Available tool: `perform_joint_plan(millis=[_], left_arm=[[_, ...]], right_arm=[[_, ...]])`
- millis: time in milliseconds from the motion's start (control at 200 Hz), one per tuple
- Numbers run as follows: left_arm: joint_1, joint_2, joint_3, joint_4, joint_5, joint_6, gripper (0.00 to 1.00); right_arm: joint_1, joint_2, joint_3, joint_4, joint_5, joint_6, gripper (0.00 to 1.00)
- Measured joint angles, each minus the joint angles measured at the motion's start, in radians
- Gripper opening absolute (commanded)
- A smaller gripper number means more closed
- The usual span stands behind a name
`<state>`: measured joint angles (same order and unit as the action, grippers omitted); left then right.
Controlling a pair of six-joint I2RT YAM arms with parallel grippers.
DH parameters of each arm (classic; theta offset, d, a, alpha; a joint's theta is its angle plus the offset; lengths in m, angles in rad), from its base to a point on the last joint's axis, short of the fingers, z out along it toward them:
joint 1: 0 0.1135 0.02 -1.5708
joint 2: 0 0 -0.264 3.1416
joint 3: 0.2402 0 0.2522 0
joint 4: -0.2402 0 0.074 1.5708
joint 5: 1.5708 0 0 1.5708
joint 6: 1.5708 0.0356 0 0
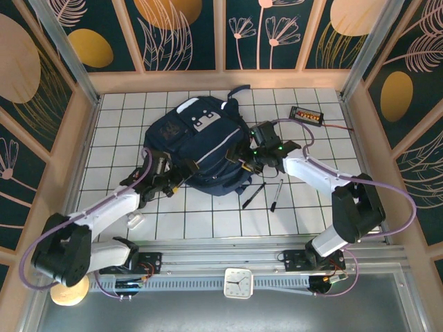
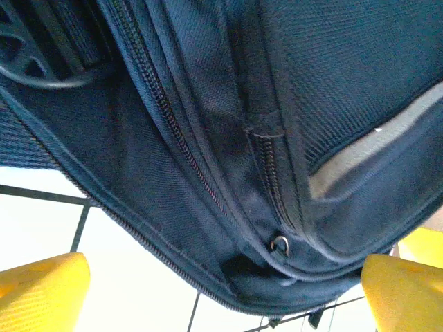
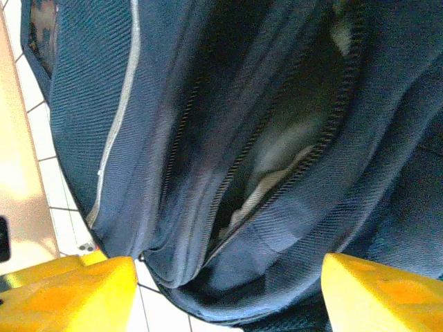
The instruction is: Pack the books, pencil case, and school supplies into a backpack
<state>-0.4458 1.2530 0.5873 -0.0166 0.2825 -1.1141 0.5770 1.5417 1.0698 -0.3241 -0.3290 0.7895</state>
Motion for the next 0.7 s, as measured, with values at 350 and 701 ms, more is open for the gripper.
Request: perform_joint_plan(millis=[350,701], left_arm=[[0.002,0.200,0.069,0.159,0.060,-0.058,0.48],[0.002,0.262,0.182,0.129,0.134,-0.042,0.99]], right_arm=[[0.019,0.000,0.021,0.006,0.018,0.006,0.71],[0.027,0.000,0.021,0.005,0.027,0.001,0.71]])
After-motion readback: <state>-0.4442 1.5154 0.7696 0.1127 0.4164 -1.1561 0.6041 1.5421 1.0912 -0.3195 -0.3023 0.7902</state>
